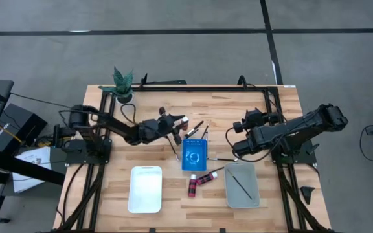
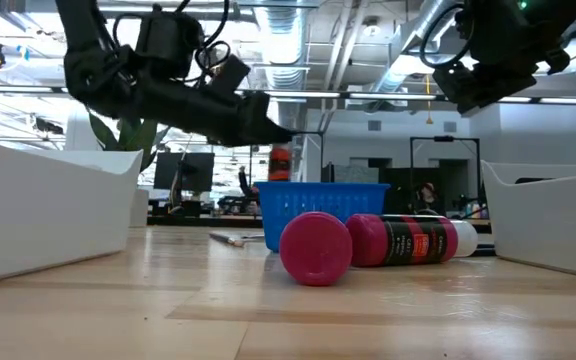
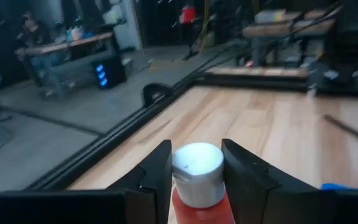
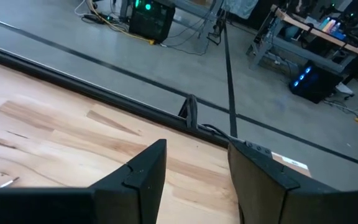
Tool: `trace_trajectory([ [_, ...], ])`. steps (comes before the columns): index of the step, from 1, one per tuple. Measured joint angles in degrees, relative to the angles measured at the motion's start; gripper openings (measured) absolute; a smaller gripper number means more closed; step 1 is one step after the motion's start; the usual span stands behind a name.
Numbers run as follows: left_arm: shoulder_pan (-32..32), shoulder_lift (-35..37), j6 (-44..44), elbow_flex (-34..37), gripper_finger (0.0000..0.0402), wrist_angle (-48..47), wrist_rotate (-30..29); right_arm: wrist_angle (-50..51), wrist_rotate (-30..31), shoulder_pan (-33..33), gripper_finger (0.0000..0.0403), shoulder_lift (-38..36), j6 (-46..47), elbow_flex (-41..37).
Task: Pick & Place Paint Supplies
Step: Put the orange paint bottle into the blue bin
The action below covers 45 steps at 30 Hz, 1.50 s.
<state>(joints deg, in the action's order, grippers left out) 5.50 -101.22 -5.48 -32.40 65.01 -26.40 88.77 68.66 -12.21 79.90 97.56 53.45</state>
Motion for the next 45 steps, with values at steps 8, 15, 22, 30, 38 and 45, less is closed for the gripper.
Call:
trace_trajectory([
  [8, 0.41, -7.30, -1.15, -0.02, 0.0106, 7.45, -2.48, 0.08, 0.00, 0.00, 0.0168, 0.01, -0.02, -0.27],
  [15, 1.47, -7.53, -0.71, 0.50, 0.0106, 6.88, -2.75, 0.07, -0.02, 0.00, 0.0168, 0.02, -0.02, -0.27],
  [22, 1.99, -7.53, 0.71, 1.97, 0.0106, 6.68, -2.73, 0.06, 0.02, 0.00, 0.0168, 0.02, -0.02, -0.27],
  [30, 2.01, -7.53, 1.52, 2.31, 0.0122, 4.94, -2.74, -0.01, 0.12, -0.01, 0.0168, 0.02, -0.02, -0.27],
  [38, 2.02, -7.40, 1.89, 2.23, 0.0122, 4.05, -2.75, -0.11, 0.15, -0.02, 0.0168, 0.02, -0.02, -0.27],
  [45, 2.03, -7.48, 1.89, 2.30, 0.0186, 3.34, -2.72, -0.11, 0.15, -0.02, 0.0168, 0.02, -0.02, -0.27],
])
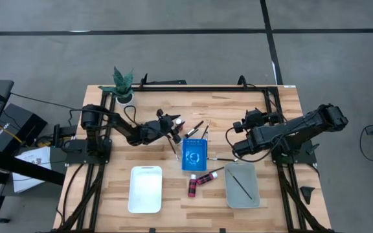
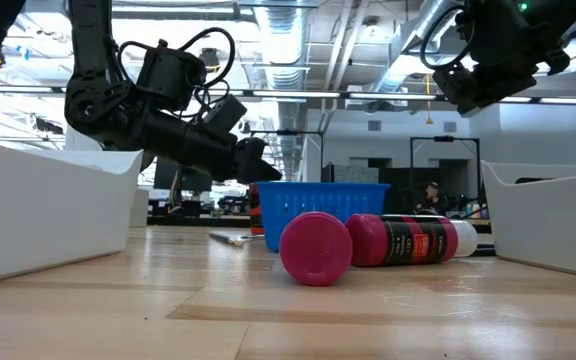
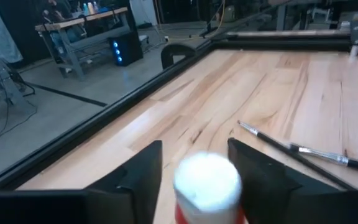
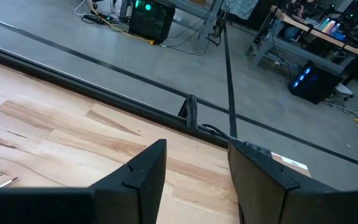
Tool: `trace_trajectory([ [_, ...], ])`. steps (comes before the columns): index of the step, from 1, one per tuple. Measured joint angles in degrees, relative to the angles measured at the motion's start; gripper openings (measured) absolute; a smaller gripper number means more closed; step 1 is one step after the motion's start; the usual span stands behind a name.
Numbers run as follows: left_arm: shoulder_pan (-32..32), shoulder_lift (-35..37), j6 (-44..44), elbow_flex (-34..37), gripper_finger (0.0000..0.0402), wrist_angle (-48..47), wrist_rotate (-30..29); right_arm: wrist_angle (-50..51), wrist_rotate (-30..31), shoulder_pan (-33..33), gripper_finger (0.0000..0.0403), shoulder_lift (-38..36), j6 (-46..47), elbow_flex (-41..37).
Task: Pick & Place Paint Supplies
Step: Put the orange paint bottle into the blue bin
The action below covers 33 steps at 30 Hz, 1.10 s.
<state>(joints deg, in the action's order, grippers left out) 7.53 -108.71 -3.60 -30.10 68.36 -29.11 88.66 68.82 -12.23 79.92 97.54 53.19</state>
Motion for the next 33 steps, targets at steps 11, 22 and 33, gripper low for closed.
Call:
trace_trajectory([
  [11, 1.81, 10.93, 1.70, -0.40, 0.0268, -18.27, 4.24, 0.00, 0.02, 0.00, 0.0168, 0.00, -0.02, 0.00],
  [22, 15.04, 25.80, -1.32, -12.88, 0.0258, -64.94, 32.47, -0.20, 0.22, 0.00, 0.0168, 0.00, 0.00, 0.00],
  [33, 13.18, 20.52, -9.51, -21.90, 0.0312, -74.93, 38.63, -0.28, 0.00, 0.42, 0.0168, 0.00, -0.48, 0.00],
])
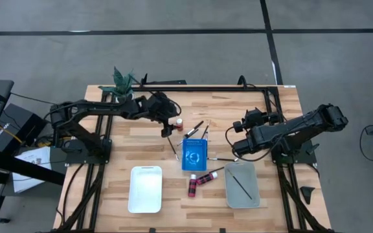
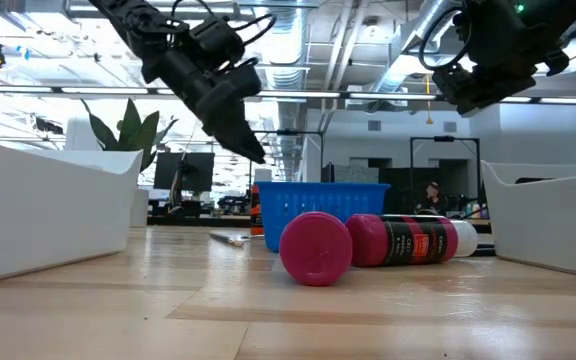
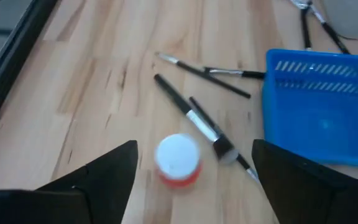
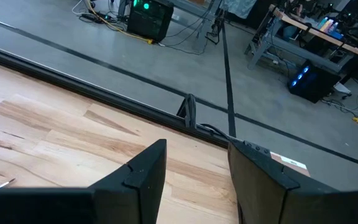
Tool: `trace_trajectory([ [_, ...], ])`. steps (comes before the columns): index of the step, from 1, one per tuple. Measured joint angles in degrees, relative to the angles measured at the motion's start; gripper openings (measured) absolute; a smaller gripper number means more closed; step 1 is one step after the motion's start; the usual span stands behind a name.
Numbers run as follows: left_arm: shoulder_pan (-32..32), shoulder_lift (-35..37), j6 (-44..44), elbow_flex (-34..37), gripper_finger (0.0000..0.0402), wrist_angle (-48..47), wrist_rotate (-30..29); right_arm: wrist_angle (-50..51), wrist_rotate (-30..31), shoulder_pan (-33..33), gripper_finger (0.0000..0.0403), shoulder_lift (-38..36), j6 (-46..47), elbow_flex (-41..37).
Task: Pick & Place Paint Supplies
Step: Put the orange paint bottle into the blue bin
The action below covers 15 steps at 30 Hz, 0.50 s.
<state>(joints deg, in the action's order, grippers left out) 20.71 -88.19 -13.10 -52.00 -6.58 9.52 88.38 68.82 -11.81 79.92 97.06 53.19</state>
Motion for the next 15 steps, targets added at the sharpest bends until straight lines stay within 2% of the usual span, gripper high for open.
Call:
trace_trajectory([
  [8, -0.09, -5.36, -1.03, -0.05, 0.0300, 2.42, -1.57, 0.09, -0.02, -0.02, 0.0168, 0.00, -0.13, 0.00],
  [15, 0.31, -5.70, -1.11, -0.05, 0.0283, 3.34, -1.54, 0.31, -0.17, 0.00, 0.0168, 0.00, -0.13, 0.00],
])
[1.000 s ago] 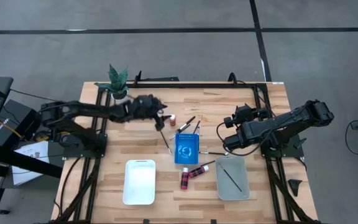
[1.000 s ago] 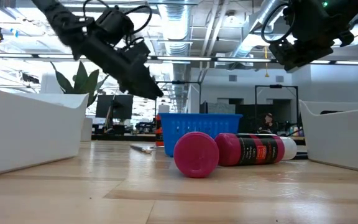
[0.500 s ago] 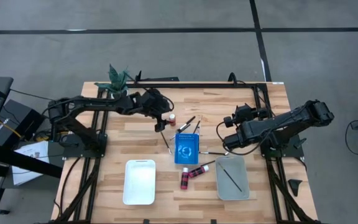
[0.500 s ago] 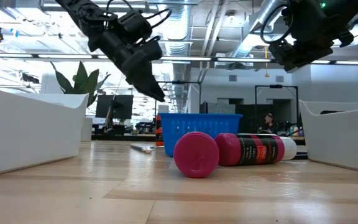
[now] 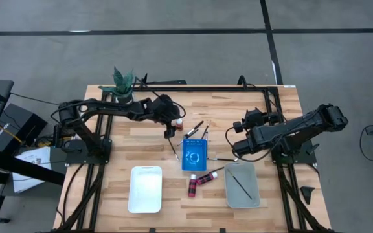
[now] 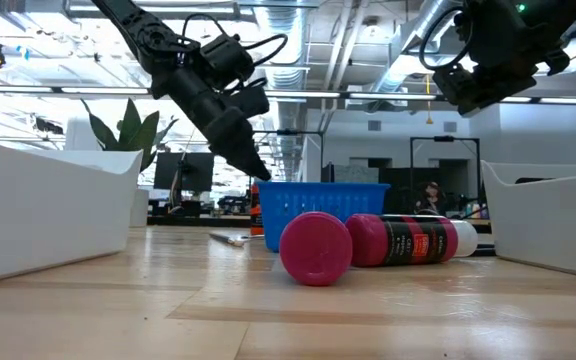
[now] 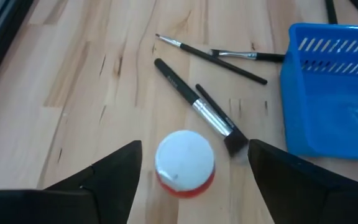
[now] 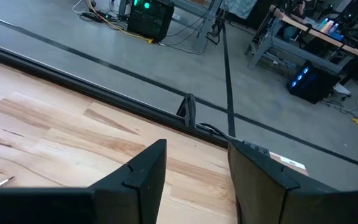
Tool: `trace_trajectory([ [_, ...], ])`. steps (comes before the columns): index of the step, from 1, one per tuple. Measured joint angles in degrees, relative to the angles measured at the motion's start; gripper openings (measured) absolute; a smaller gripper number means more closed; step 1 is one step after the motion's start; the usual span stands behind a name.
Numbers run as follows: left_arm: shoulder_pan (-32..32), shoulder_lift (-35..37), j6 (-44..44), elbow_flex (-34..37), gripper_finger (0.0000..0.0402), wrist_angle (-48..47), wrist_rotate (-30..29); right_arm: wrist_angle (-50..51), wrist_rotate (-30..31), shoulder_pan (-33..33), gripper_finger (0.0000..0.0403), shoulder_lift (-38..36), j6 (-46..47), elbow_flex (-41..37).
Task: Pick & Place Paint Supplies
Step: Put the orange paint bottle into the blue bin
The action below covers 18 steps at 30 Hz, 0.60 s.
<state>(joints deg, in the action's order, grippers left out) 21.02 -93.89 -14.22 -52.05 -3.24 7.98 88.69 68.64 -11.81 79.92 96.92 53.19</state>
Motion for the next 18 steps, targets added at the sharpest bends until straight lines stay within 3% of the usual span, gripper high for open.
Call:
trace_trajectory([
  [7, 0.38, 0.00, 0.49, 0.00, 0.0227, 0.68, -1.47, 0.00, -0.02, 0.33, 0.0168, 0.00, 0.00, 0.00],
  [14, 1.26, 0.02, 1.18, 0.04, 0.0112, 0.74, -1.62, 0.00, -0.02, 0.33, 0.0168, 0.00, 0.02, 0.00],
  [18, 0.90, 0.02, 1.20, 0.09, 0.0105, 1.36, -1.54, 0.00, -0.02, 0.33, 0.0168, 0.00, 0.03, 0.00],
])
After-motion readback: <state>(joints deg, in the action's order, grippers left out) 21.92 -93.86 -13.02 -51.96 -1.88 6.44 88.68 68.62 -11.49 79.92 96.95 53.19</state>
